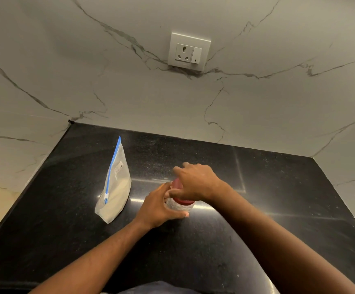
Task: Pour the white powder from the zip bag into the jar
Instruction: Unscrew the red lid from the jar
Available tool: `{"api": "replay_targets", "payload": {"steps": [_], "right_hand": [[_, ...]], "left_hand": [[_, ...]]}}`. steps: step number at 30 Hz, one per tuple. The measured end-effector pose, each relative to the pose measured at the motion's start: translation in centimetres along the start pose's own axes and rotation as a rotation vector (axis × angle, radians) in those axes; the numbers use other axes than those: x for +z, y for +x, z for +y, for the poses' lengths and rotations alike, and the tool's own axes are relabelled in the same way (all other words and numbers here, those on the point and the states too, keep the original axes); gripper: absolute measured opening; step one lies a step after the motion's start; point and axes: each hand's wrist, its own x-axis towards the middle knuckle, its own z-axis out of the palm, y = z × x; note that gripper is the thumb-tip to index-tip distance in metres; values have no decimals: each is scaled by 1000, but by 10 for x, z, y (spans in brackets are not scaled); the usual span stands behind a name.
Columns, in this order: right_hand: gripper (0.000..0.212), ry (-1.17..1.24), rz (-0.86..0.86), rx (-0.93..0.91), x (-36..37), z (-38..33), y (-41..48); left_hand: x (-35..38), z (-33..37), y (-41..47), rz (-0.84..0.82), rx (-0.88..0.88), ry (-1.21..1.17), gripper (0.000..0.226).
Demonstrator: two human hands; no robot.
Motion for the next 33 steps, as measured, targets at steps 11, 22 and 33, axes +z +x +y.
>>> {"api": "replay_targets", "payload": {"steps": [11, 22, 33], "right_hand": [[67, 555, 79, -250, 7, 37, -24], [43, 1079, 657, 581, 158, 71, -27], [38, 760, 393, 546, 165, 64, -41]], "left_hand": [[-2, 2, 0, -22, -1, -12, 91], [-2, 5, -1, 16, -6, 66, 103], [-16, 20, -6, -63, -78, 54, 132]]}}
